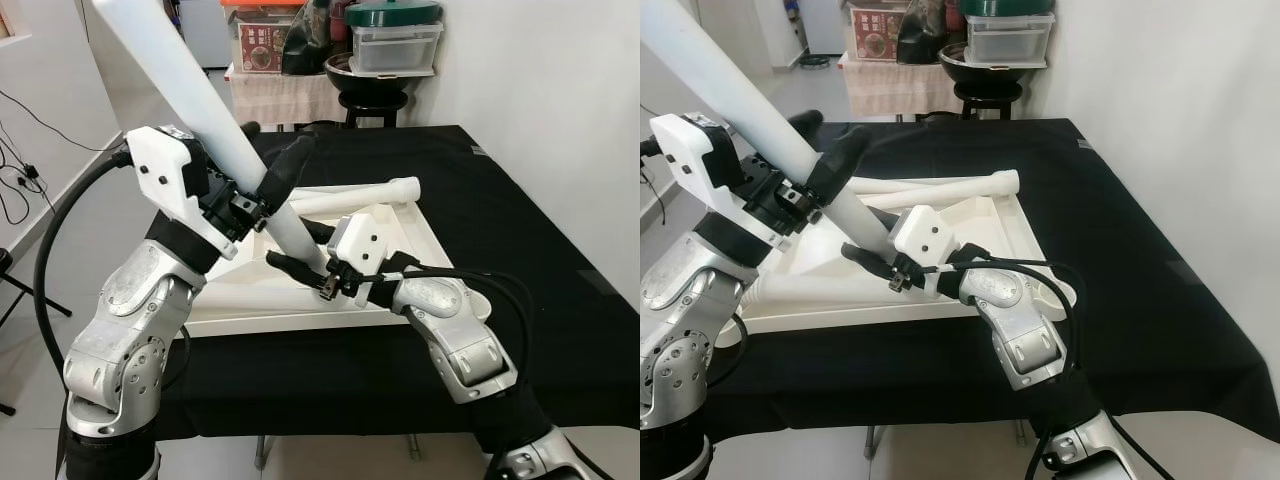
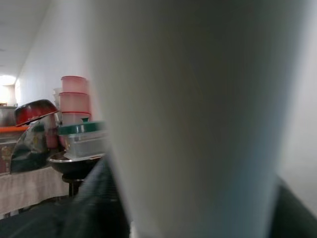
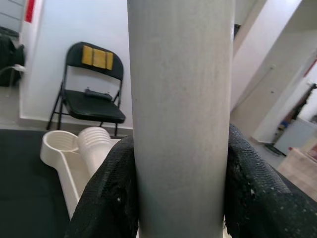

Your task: Building children table

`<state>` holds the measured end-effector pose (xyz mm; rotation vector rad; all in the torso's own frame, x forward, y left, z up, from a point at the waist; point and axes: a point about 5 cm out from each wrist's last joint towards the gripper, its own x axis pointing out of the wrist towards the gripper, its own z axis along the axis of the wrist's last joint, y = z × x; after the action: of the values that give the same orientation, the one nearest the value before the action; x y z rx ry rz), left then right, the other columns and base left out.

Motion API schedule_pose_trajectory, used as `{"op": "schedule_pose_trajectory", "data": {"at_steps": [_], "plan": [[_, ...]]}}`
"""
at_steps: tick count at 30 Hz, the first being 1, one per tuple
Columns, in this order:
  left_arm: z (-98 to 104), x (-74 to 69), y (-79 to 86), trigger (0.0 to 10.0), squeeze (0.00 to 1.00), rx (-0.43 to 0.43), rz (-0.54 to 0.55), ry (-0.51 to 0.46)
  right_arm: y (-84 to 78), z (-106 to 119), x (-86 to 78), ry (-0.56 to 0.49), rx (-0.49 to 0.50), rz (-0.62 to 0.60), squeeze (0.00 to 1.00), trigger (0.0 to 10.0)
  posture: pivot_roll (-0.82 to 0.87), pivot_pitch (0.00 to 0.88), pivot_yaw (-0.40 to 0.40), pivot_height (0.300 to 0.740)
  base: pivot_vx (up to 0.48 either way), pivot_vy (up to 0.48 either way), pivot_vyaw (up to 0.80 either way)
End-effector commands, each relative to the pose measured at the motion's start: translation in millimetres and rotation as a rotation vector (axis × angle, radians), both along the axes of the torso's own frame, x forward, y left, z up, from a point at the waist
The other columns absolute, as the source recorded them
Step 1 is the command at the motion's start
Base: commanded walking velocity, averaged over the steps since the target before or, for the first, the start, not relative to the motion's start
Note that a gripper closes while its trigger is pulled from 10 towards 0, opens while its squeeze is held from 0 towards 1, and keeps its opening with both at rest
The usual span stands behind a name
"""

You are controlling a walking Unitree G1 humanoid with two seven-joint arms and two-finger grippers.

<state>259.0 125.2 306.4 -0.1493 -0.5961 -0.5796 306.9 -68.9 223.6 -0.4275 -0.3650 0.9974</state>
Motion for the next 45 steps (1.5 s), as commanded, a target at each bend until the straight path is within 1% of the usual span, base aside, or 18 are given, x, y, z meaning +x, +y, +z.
{"op": "schedule_pose_trajectory", "data": {"at_steps": [1,6,10,11,12,13,21,22,23,28,31,32,33,34,35,36,39,45], "plan": [[2,0.7,-3.3,0.0,0.0,-0.004,-0.03,0.001,2.6,-1,0.6,-0.02,-0.026,-0.001,0.0,10.0,-0.04,0.0,0.018,0.74,0.0,0.0,0.0],[3,1.1,-4.5,0.0,0.0,-0.018,-0.048,-0.004,2.3,-6,5.2,-0.011,-0.066,-0.043,0.0,10.0,-0.04,0.0,0.019,0.74,0.0,0.0,0.0],[8,-0.6,-7.2,0.0,0.0,-0.049,-0.101,-0.019,4.9,-16,9.1,0.021,-0.105,-0.074,0.0,10.0,-0.04,0.0,0.022,0.74,0.0,0.0,0.0],[10,-1.2,-8.2,0.0,0.0,-0.063,-0.121,-0.026,5.7,-20,10.3,0.038,-0.106,-0.08,0.43,10.0,-0.04,0.0,0.024,0.74,0.0,0.0,0.0],[11,-1.5,-8.8,0.0,0.0,-0.071,-0.133,-0.029,6.1,-23,11.0,0.048,-0.105,-0.083,0.43,10.0,-0.04,0.0,0.024,0.74,0.0,0.0,0.0],[12,-2.2,-9.6,0.0,0.0,-0.08,-0.152,-0.032,7.9,-26,10.9,0.059,-0.112,-0.076,1.0,10.0,-0.04,0.0,0.025,0.74,0.0,0.0,0.0],[16,-5.2,-14.3,0.0,0.0,-0.098,-0.234,-0.049,18.9,-35,13.1,0.05,-0.173,-0.078,1.0,10.0,-0.04,0.0,0.024,0.74,0.0,0.0,0.0],[16,-5.6,-14.8,0.0,0.0,-0.095,-0.242,-0.051,20.4,-35,13.7,0.05,-0.18,-0.079,0.65,10.0,-0.04,0.0,0.024,0.74,0.0,0.0,0.0],[17,-6.0,-15.4,0.0,0.0,-0.092,-0.251,-0.052,22.0,-36,14.6,0.051,-0.181,-0.084,0.0,10.0,-0.04,0.0,0.024,0.74,0.0,0.0,0.0],[16,-7.0,-17.2,0.0,0.0,-0.088,-0.273,-0.05,24.7,-34,16.8,0.06,-0.15,-0.096,0.0,10.0,-0.03,0.0,0.024,0.74,0.0,0.0,0.0],[15,-7.8,-18.6,0.0,0.0,-0.091,-0.286,-0.039,26.6,-23,17.4,0.053,-0.058,-0.09,0.0,10.0,-0.04,0.0,0.028,0.74,0.0,0.0,0.0],[15,-7.8,-18.6,0.0,0.0,-0.091,-0.286,-0.039,26.6,-23,17.4,0.053,-0.058,-0.09,0.0,10.0,-0.04,0.0,0.028,0.74,0.0,0.0,0.0],[14,-8.0,-19.2,0.0,0.0,-0.093,-0.29,-0.036,27.0,-20,17.6,0.045,-0.039,-0.087,0.0,7.8,-0.04,0.0,0.03,0.74,0.0,0.0,0.0],[13,-8.3,-20.8,0.0,0.0,-0.094,-0.292,-0.033,26.8,-17,17.9,0.031,-0.027,-0.087,0.0,4.3,-0.04,0.0,0.028,0.74,0.0,0.0,0.0],[13,-8.3,-20.8,0.0,0.0,-0.094,-0.292,-0.033,26.8,-17,17.9,0.031,-0.027,-0.087,0.0,4.3,-0.04,0.0,0.028,0.74,0.0,0.0,0.0],[13,-8.7,-23.6,0.0,0.0,-0.096,-0.299,-0.029,26.2,-14,18.7,0.011,-0.024,-0.089,0.0,0.0,-0.04,0.0,0.027,0.74,0.0,0.0,0.0],[13,-8.7,-25.6,0.0,0.0,-0.096,-0.301,-0.028,25.0,-14,19.7,-0.006,-0.047,-0.092,0.0,0.0,-0.04,0.0,0.027,0.74,0.0,0.0,0.0],[12,-8.4,-27.0,0.0,0.0,-0.095,-0.293,-0.021,21.0,-22,22.8,-0.045,-0.148,-0.117,0.0,0.0,-0.04,0.0,0.025,0.74,0.0,0.0,0.0]]}}
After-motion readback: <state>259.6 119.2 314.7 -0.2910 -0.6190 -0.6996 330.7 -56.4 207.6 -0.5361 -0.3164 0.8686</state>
